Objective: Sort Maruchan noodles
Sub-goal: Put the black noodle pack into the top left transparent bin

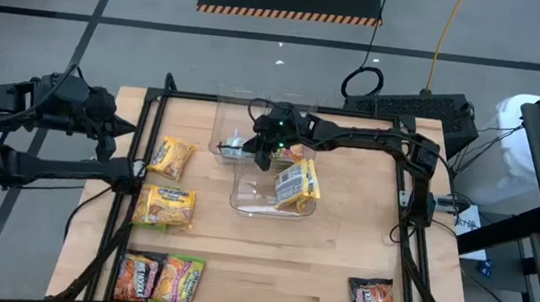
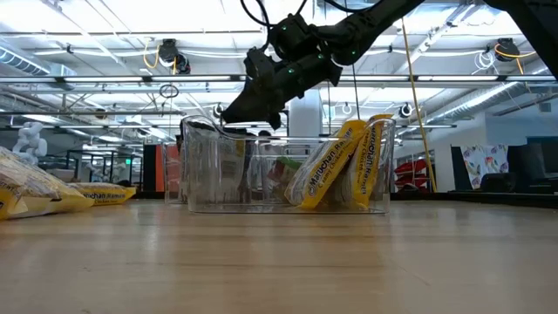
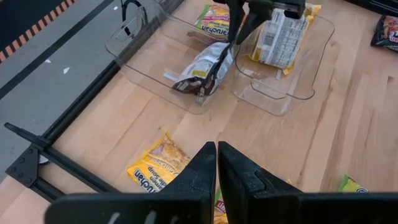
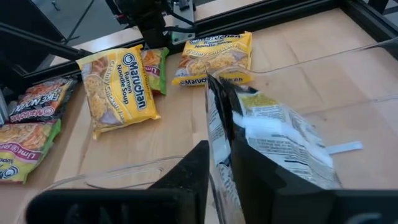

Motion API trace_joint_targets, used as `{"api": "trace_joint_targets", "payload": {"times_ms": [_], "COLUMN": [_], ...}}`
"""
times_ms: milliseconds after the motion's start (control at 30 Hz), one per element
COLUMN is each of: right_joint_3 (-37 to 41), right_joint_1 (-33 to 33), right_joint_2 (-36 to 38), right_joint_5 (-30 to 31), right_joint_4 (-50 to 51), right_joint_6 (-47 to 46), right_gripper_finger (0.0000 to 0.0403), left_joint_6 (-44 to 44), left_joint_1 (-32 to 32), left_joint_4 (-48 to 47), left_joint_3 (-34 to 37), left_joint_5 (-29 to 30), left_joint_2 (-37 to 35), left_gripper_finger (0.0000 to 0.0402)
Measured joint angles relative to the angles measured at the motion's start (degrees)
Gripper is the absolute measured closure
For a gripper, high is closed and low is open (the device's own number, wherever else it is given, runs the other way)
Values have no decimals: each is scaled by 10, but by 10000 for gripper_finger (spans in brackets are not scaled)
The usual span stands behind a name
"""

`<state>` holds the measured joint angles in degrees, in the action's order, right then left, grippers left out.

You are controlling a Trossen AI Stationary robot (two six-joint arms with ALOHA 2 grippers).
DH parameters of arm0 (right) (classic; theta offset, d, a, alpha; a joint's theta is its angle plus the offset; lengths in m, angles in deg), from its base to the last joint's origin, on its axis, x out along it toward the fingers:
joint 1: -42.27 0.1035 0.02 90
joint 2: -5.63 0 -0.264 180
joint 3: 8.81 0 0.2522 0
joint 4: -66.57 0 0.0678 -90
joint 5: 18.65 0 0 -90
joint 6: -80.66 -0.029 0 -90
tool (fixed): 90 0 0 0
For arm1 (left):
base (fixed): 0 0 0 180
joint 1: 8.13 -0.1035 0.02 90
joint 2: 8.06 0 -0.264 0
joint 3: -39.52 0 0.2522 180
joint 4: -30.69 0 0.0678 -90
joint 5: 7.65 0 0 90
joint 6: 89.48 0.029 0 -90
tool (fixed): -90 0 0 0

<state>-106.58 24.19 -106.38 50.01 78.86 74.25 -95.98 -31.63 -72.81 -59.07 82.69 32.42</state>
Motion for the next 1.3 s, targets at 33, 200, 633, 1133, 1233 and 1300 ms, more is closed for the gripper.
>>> {"api": "trace_joint_targets", "payload": {"times_ms": [33,200,633,1133,1233,1300], "right_joint_3": [0,0,0,0,0,0], "right_joint_1": [1,6,6,64,91,109], "right_joint_2": [0,0,61,230,244,245], "right_joint_5": [0,0,1,12,34,33], "right_joint_4": [0,0,-11,175,213,221], "right_joint_6": [0,2,26,56,52,45], "right_gripper_finger": [332,312,308,308,308,308], "left_joint_6": [0,-2,-2,-2,-3,-5], "left_joint_1": [0,0,0,0,0,0], "left_joint_4": [0,0,0,-2,-3,-3], "left_joint_3": [0,0,0,0,0,0], "left_joint_5": [0,0,0,-21,-57,-90], "left_joint_2": [0,0,0,0,0,0], "left_gripper_finger": [380,380,380,380,380,380]}}
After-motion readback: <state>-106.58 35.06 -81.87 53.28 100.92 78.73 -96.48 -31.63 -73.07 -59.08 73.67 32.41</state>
